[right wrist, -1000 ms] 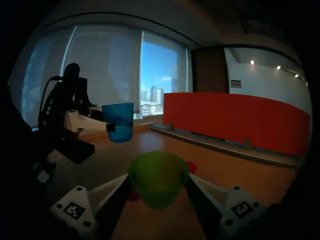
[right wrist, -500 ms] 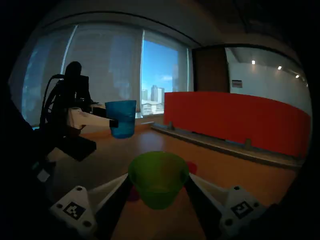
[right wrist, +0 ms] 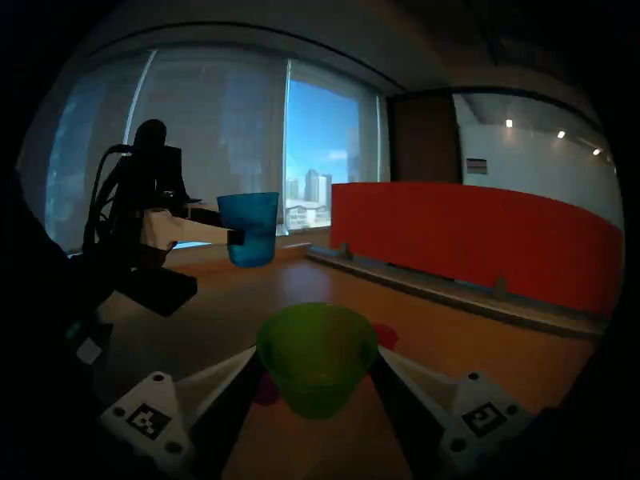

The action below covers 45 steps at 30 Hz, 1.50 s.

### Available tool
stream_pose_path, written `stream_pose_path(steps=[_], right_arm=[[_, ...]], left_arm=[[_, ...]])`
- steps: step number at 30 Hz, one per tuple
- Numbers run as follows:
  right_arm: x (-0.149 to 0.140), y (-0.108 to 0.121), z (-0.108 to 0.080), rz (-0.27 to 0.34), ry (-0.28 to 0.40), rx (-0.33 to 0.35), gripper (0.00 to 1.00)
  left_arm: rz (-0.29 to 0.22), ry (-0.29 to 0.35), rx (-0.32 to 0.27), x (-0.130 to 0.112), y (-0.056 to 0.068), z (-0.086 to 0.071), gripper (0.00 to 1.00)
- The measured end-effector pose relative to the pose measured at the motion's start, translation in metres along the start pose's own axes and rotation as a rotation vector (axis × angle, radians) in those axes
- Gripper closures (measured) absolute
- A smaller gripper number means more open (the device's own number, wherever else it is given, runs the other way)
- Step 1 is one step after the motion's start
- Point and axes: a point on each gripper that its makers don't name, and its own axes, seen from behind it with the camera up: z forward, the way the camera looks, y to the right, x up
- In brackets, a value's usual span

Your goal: Pour water

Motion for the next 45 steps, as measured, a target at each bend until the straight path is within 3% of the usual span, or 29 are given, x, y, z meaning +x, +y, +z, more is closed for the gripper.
stream_pose_path(steps=[45], right_arm=[[0.0042, 0.0073, 0.0032, -0.008, 0.010, -0.013, 0.09]], left_arm=[[0.027, 0.000, 0.007, 0.0044, -0.0058, 0.0016, 0.22]])
